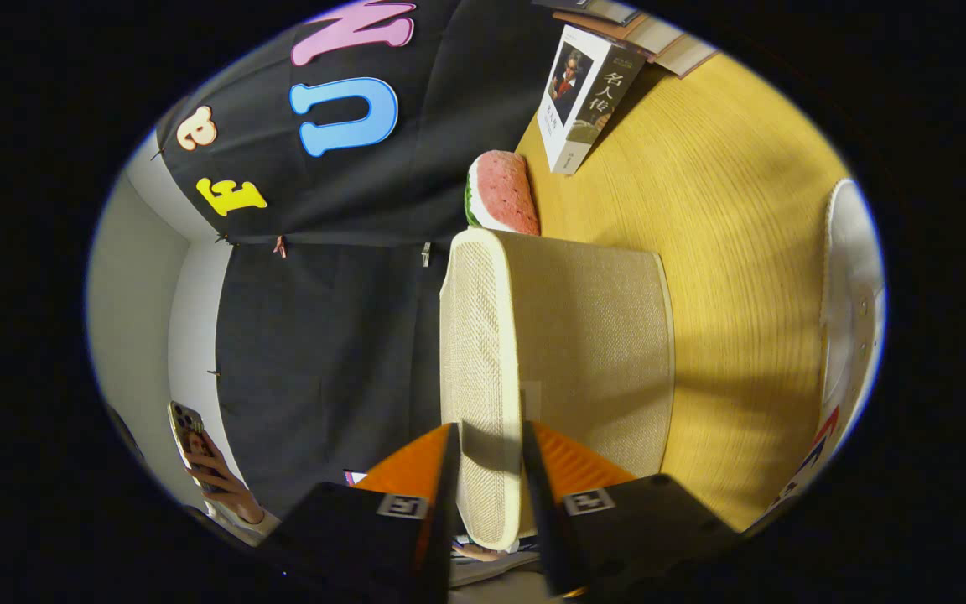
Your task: Open the storage box then place both shoes into the box .Put the left shoe in first, then the right shoe, with the right side of both shoes facing outward in a uniform manner.
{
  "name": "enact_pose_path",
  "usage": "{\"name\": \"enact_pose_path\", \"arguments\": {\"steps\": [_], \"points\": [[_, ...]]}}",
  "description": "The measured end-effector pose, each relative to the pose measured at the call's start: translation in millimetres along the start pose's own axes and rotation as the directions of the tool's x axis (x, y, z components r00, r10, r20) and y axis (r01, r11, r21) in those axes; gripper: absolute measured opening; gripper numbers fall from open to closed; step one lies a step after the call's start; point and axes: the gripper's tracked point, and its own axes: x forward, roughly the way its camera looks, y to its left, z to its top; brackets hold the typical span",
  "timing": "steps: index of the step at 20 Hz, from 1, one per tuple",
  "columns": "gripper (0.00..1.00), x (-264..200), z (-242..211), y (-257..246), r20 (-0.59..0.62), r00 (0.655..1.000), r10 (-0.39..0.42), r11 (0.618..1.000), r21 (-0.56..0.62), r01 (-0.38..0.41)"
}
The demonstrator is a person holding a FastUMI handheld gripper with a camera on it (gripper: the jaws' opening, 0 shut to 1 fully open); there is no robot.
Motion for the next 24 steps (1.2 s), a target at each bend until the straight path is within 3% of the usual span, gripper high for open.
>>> {"name": "enact_pose_path", "arguments": {"steps": [2,4,11,18,24], "points": [[0.11,0.6,0.6,7.0,0.003,1.000,-0.007,1.000,-0.015,0.007],[0.07,-4.8,-9.3,11.9,-0.022,0.999,-0.038,0.998,-0.054,0.037],[0.06,-4.5,-17.9,98.3,0.022,1.000,0.008,0.980,-0.199,-0.003],[0.11,38.5,-35.1,170.6,-0.007,0.999,-0.043,0.901,-0.432,0.036],[0.14,90.5,-62.2,210.1,-0.052,0.997,-0.064,0.883,-0.468,0.032]]}}
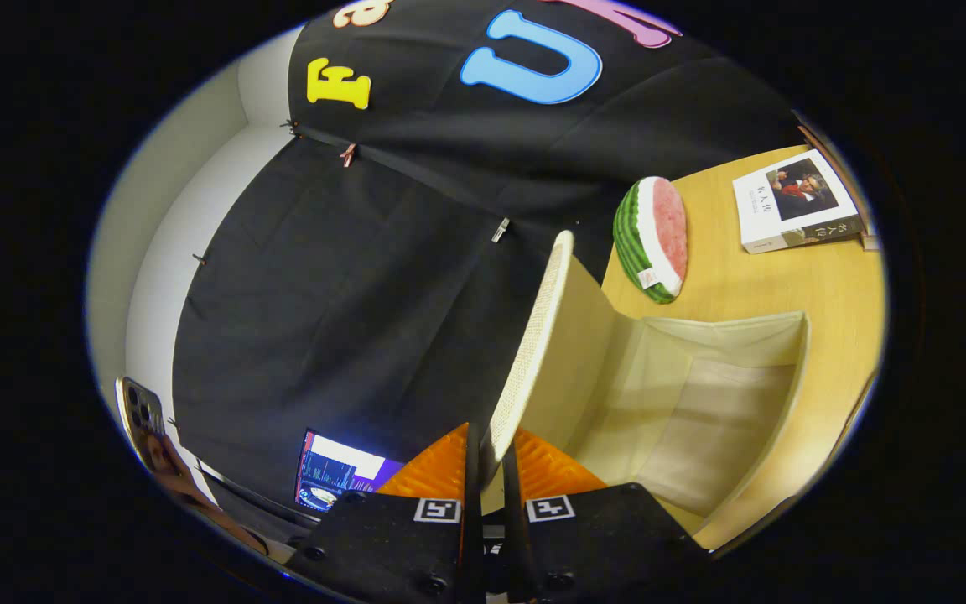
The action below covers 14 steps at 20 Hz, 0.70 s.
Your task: Open the storage box then place both shoes into the box .Put the left shoe in first, then the right shoe, with the right side of both shoes facing outward in a uniform manner.
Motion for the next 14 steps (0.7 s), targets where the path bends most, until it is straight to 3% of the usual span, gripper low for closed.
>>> {"name": "enact_pose_path", "arguments": {"steps": [2,6,7,10,11,12,14], "points": [[0.21,20.6,-8.3,8.4,-0.043,0.999,-0.008,0.999,-0.047,0.006],[0.54,66.0,-29.6,28.3,-0.119,0.993,-0.015,0.989,-0.147,-0.002],[0.54,76.3,-36.4,36.7,-0.141,0.990,-0.007,0.989,-0.148,-0.014],[0.85,109.0,-51.9,52.9,-0.192,0.981,-0.002,0.984,-0.176,-0.032],[0.88,116.4,-54.7,53.5,-0.200,0.980,-0.012,0.981,-0.193,-0.027],[0.99,123.0,-55.7,51.4,-0.194,0.980,-0.035,0.978,-0.207,-0.006],[0.97,127.1,-58.3,50.4,-0.183,0.982,-0.046,0.976,-0.217,0.006]]}}
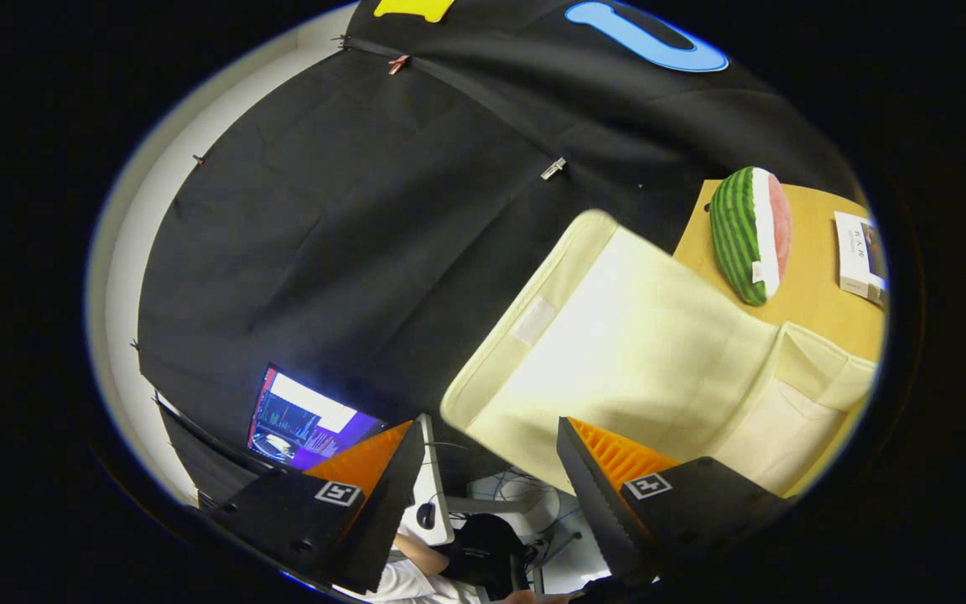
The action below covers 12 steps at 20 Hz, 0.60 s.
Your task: Open the storage box then place both shoes into the box .Put the left shoe in first, then the right shoe, with the right side of both shoes facing outward in a uniform manner.
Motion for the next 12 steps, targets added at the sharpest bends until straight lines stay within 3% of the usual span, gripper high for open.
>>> {"name": "enact_pose_path", "arguments": {"steps": [5,9,12], "points": [[0.97,-40.2,13.9,-16.4,0.127,0.991,-0.048,0.993,-0.103,0.061],[0.97,-101.7,41.5,-26.7,0.332,0.940,-0.080,0.972,-0.183,0.147],[0.97,-150.7,44.8,-44.1,0.390,0.914,-0.111,0.971,-0.155,0.184]]}}
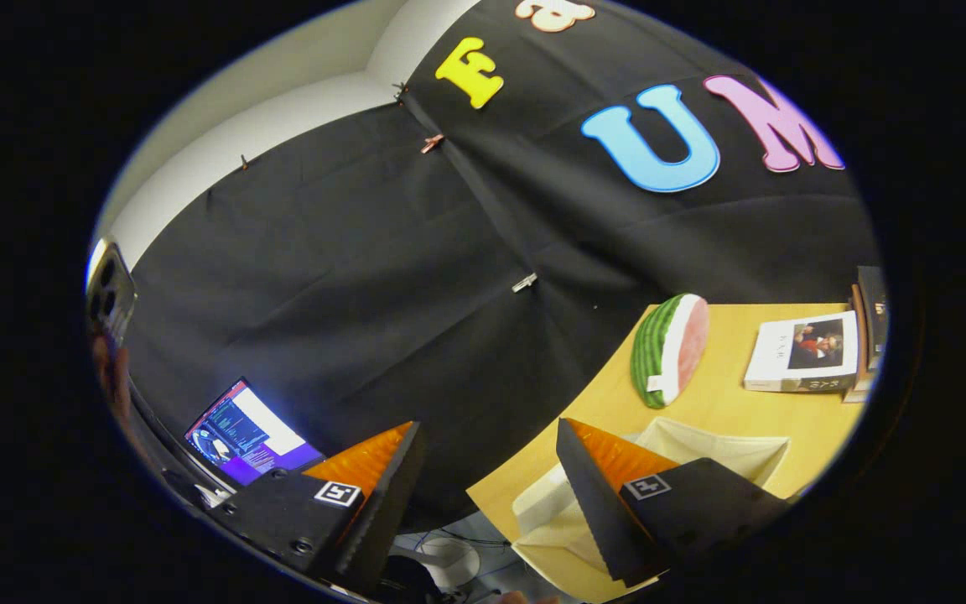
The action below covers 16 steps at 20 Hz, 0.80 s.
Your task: Open the storage box then place both shoes into the box .Put the left shoe in first, then the right shoe, with the right side of both shoes facing outward in a uniform manner.
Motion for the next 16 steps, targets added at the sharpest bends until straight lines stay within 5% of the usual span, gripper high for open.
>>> {"name": "enact_pose_path", "arguments": {"steps": [2,5,11,14,16], "points": [[0.97,-31.6,-1.3,-33.0,0.000,0.997,-0.073,0.997,0.029,0.073],[0.97,-83.4,-16.0,-111.5,-0.012,0.957,-0.290,0.957,0.025,0.290],[0.98,-194.7,-93.4,-248.3,-0.099,0.746,-0.658,0.753,-0.056,0.656],[0.97,-237.8,-151.5,-285.5,-0.200,0.653,-0.730,0.677,-0.081,0.732],[0.96,-252.7,-181.4,-297.8,-0.246,0.620,-0.745,0.655,-0.093,0.750]]}}
